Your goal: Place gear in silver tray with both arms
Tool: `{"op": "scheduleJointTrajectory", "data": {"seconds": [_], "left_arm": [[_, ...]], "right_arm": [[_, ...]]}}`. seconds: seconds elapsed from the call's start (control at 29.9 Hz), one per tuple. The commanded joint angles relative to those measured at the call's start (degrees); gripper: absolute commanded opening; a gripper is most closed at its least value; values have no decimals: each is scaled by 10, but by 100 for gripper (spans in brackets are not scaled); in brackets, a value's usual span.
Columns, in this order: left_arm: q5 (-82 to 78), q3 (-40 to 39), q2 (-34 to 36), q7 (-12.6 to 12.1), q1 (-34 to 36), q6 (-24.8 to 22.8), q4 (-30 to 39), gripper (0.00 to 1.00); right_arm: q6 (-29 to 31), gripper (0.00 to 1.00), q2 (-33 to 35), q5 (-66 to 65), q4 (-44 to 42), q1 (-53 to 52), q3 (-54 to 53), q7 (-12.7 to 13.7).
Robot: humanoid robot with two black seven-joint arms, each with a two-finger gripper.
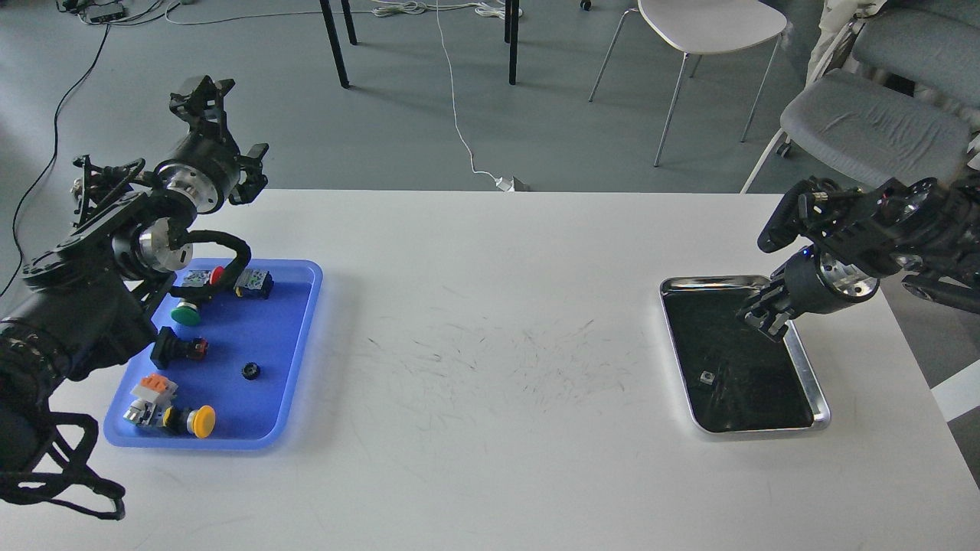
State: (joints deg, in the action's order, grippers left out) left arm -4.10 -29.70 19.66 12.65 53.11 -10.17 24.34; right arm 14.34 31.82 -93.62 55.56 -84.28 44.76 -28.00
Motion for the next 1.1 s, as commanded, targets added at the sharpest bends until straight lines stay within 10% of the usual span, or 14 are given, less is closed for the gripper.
{"op": "scheduleJointTrajectory", "data": {"seconds": [0.0,0.5,1.07], "left_arm": [[1,0,6,1,-1,-5,0,99],[1,-4,14,4,-6,-16,0,99],[7,-3,11,18,-6,-15,-1,99]], "right_arm": [[0,2,-4,0,-19,12,-2,0],[-2,7,-38,2,-77,49,-17,0],[-2,44,-47,6,-81,60,-50,0]]}}
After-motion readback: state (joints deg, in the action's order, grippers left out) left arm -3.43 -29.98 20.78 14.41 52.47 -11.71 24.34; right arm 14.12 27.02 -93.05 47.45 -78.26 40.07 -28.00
